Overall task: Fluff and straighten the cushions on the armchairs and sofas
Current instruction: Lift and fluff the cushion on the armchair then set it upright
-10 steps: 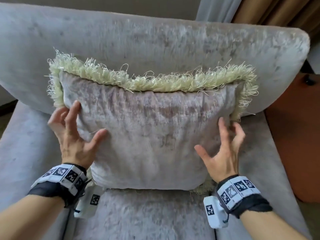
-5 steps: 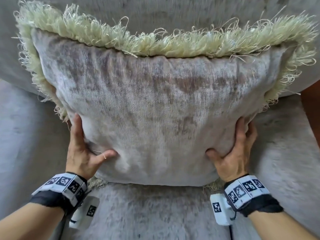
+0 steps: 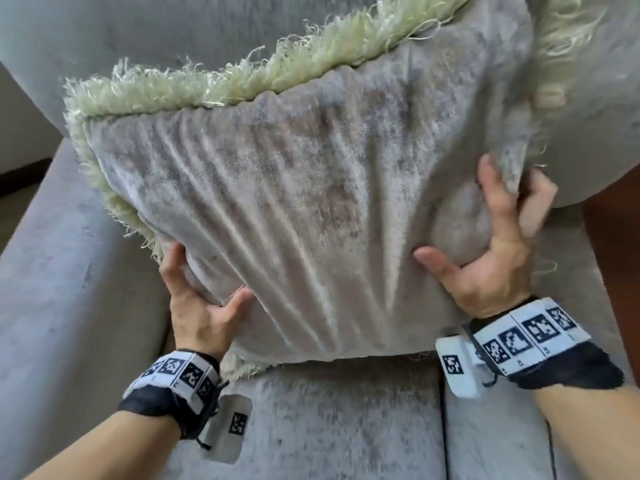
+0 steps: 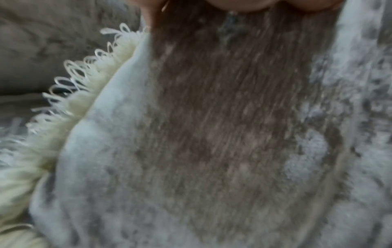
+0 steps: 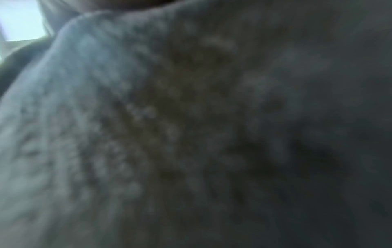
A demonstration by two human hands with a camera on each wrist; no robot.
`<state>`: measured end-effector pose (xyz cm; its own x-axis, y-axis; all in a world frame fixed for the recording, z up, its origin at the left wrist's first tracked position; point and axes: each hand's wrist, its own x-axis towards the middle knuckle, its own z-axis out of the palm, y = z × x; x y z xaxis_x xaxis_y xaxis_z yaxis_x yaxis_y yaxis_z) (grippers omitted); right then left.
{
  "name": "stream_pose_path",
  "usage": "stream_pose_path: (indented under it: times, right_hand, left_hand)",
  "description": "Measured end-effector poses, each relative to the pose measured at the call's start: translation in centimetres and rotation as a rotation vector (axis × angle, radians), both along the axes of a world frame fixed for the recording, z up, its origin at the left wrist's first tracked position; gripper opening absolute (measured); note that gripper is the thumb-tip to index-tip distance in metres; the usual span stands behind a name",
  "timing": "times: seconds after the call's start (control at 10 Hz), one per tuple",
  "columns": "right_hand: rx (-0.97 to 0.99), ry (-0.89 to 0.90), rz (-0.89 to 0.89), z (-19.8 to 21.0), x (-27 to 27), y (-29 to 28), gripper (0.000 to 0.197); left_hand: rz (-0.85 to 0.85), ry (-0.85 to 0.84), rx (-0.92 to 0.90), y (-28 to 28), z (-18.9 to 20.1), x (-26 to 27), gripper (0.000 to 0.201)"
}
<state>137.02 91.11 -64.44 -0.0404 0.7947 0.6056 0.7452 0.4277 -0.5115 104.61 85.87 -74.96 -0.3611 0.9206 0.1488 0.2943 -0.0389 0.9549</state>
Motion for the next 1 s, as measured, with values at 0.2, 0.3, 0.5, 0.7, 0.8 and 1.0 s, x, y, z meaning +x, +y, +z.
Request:
stream_pose_path:
  times: [0.2, 0.3, 0.5, 0.7, 0.8, 1.0]
  right_hand:
    - [-0.004, -0.246, 0.209, 6.5, -1.4, 3.6, 0.091]
    - [-0.02, -0.278, 0.24, 6.4, -1.8, 5.1, 0.09]
    - [-0.026, -0.292, 0.194, 2.9, -1.4, 6.3, 0.094]
    - [0.035, -0.344, 0.161, 2.4, -1.1, 6.4, 0.092]
    - [0.081, -0.385, 0.05, 3.0, -1.1, 5.1, 0.083]
    - [-0.025, -0.225, -0.124, 6.2, -2.5, 1.0, 0.047]
  left_hand:
    - [0.119, -0.095, -0.227, -2.9, -0.4, 2.2, 0.108]
    - [0.154, -0.097, -0.267, -2.4, -1.3, 3.0, 0.108]
    - [0.169, -0.035, -0.328, -0.4, -3.8, 3.8, 0.116]
    - [0.178, -0.017, -0.367, -0.1, -4.2, 3.5, 0.115]
    - [0.198, 0.037, -0.419, -0.7, -2.1, 2.3, 0.114]
    - [0.103, 0.457, -0.219, -0.4, 7.2, -0.6, 0.064]
